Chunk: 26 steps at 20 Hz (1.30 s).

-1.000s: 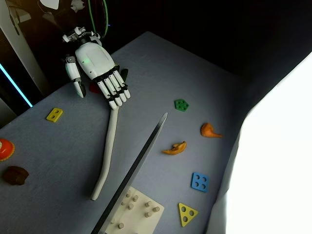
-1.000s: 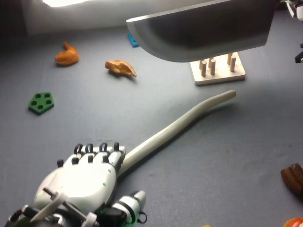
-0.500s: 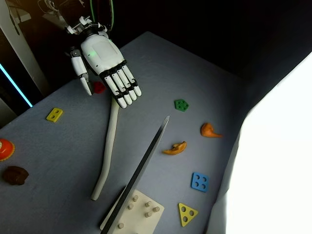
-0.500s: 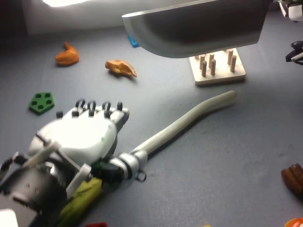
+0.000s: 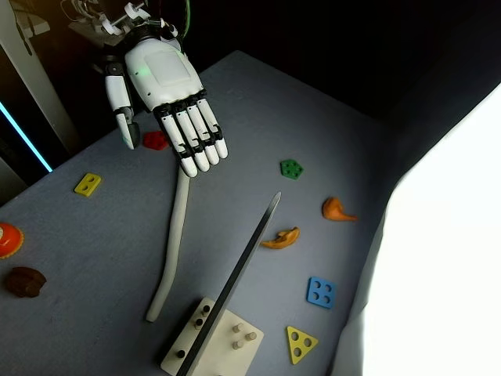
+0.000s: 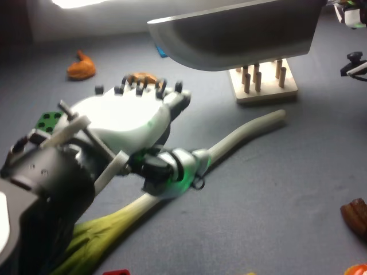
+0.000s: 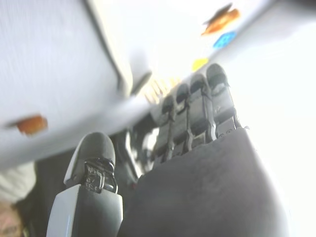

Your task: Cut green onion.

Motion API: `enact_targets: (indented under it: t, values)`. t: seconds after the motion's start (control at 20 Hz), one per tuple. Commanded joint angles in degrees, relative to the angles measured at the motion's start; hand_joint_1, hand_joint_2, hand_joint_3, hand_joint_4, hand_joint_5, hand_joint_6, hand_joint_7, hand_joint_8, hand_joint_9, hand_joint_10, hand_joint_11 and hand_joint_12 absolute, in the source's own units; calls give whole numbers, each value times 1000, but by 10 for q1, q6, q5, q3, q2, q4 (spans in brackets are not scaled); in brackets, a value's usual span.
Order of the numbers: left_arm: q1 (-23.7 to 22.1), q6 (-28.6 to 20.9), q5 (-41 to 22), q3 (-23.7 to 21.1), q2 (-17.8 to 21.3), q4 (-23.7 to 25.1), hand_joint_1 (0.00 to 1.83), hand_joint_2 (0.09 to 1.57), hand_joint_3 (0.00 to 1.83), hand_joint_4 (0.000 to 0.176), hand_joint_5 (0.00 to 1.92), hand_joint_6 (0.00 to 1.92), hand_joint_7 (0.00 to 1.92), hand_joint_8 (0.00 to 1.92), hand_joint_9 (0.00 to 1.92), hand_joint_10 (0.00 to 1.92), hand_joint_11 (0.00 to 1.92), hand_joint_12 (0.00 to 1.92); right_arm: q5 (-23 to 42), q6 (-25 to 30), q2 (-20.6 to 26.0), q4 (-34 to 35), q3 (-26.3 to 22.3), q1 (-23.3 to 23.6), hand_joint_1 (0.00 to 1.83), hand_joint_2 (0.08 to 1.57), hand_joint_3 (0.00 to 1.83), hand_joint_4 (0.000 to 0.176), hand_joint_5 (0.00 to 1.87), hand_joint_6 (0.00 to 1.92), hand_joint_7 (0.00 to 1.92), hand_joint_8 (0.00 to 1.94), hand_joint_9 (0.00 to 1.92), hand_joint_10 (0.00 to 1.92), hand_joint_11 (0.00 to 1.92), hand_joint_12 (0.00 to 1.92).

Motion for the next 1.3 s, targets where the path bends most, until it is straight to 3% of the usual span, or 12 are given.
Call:
enact_targets:
  t: [0.0, 0.25, 0.35, 0.55, 0.65, 0.75, 0.85, 1.05, 1.25]
  values:
    - [-12, 6, 10, 0, 1, 25, 185, 1384, 2, 0, 77, 0, 88, 1, 47, 1, 0, 196, 77, 4, 5, 13, 8, 0, 1625, 713, 942, 176, 1402, 1921, 1635, 1941, 1673, 1921, 1716, 1921]
    - [-32, 20, 0, -1, 8, 10, 186, 1387, 0, 0, 63, 3, 105, 3, 80, 7, 0, 230, 77, 4, 2, 17, 8, -4, 1587, 752, 848, 176, 1310, 1921, 1571, 1941, 1620, 1921, 1675, 1921]
    - [-32, 23, -5, -3, 17, 10, 228, 1374, 0, 0, 75, 5, 124, 5, 99, 9, 0, 280, 78, 4, 1, 17, 8, -4, 1580, 748, 840, 176, 1406, 1921, 1607, 1941, 1649, 1921, 1697, 1921]
    - [-36, 23, -5, 1, 28, 7, 225, 1370, 0, 0, 141, 13, 151, 4, 127, 9, 0, 416, 94, 9, 2, 11, 8, -1, 1572, 746, 852, 176, 1406, 1921, 1600, 1941, 1632, 1921, 1671, 1921]
    - [-42, 25, -10, 4, 34, 7, 275, 1375, 0, 0, 151, 8, 146, 4, 128, 5, 0, 361, 94, 19, 3, -1, 8, 2, 1556, 723, 916, 176, 1441, 1921, 1634, 1941, 1655, 1921, 1687, 1921]
    - [-56, 54, -20, 7, 41, -12, 321, 1357, 0, 0, 177, 9, 173, 5, 151, 8, 0, 494, 94, 22, 6, -4, 8, 3, 1560, 712, 933, 176, 1416, 1921, 1626, 1941, 1667, 1921, 1713, 1921]
    - [-63, 59, -25, 9, 47, -18, 265, 1373, 3, 0, 151, 5, 143, 1, 125, 2, 0, 432, 92, 22, 7, -4, 8, 2, 1540, 683, 989, 176, 1330, 1921, 1599, 1941, 1648, 1921, 1700, 1921]
    - [-74, 59, -26, 13, 54, -23, 234, 1375, 2, 0, 137, 0, 138, 1, 119, 1, 0, 413, 70, 22, 8, -4, 8, -1, 1551, 756, 885, 176, 1394, 1921, 1614, 1941, 1668, 1921, 1730, 1921]
    - [-81, 59, -28, 16, 58, -26, 256, 1373, 1, 0, 142, 1, 147, 0, 130, 2, 0, 427, 68, 22, 8, -7, 8, -1, 1539, 793, 798, 176, 1339, 1921, 1581, 1941, 1634, 1921, 1697, 1921]
